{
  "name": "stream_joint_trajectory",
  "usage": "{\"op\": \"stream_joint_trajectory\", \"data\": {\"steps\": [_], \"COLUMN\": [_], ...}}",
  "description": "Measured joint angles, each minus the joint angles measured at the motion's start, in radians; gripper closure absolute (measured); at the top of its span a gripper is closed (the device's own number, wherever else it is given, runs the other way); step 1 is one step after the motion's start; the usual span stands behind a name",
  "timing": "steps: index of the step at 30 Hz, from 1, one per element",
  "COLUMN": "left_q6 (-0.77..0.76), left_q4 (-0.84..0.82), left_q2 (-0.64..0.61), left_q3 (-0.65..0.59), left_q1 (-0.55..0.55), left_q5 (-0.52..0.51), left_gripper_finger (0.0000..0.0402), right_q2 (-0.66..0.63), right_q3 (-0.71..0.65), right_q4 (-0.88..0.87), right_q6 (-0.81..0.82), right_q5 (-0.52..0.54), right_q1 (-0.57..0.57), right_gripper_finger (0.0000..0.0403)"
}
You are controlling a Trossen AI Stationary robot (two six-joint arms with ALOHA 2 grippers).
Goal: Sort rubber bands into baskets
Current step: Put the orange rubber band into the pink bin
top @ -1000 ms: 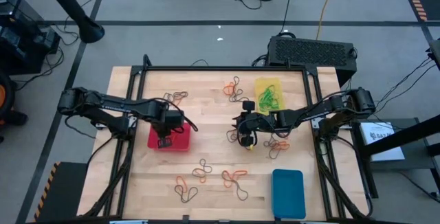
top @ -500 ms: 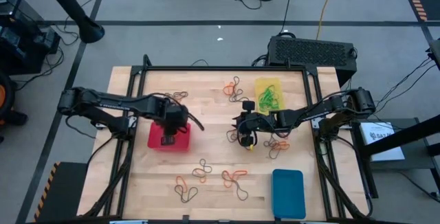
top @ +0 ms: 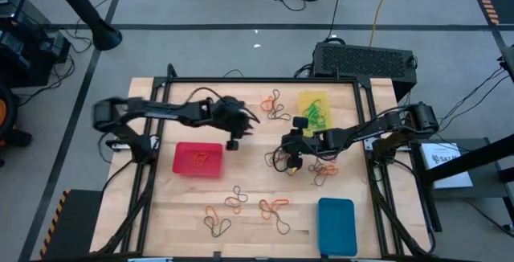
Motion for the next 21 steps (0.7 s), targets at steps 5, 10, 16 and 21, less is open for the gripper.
{"op": "stream_joint_trajectory", "data": {"steps": [5, 10, 16, 21], "left_q6": [0.006, 0.024, 0.033, 0.023], "left_q4": [0.220, 0.275, 0.282, 0.274], "left_q2": [0.166, 0.257, 0.265, 0.265], "left_q3": [0.000, 0.029, 0.076, 0.077], "left_q1": [-0.045, -0.090, -0.180, -0.208], "left_q5": [0.137, 0.237, 0.399, 0.397], "left_gripper_finger": [0.0295, 0.0294, 0.0294, 0.0294], "right_q2": [0.000, 0.000, 0.000, 0.000], "right_q3": [0.000, 0.000, 0.000, 0.000], "right_q4": [-0.109, -0.103, -0.089, -0.070], "right_q6": [0.057, 0.059, 0.049, 0.038], "right_q5": [-0.001, -0.001, -0.001, -0.002], "right_q1": [0.003, 0.003, 0.003, 0.003], "right_gripper_finger": [0.0291, 0.0291, 0.0291, 0.0291]}}
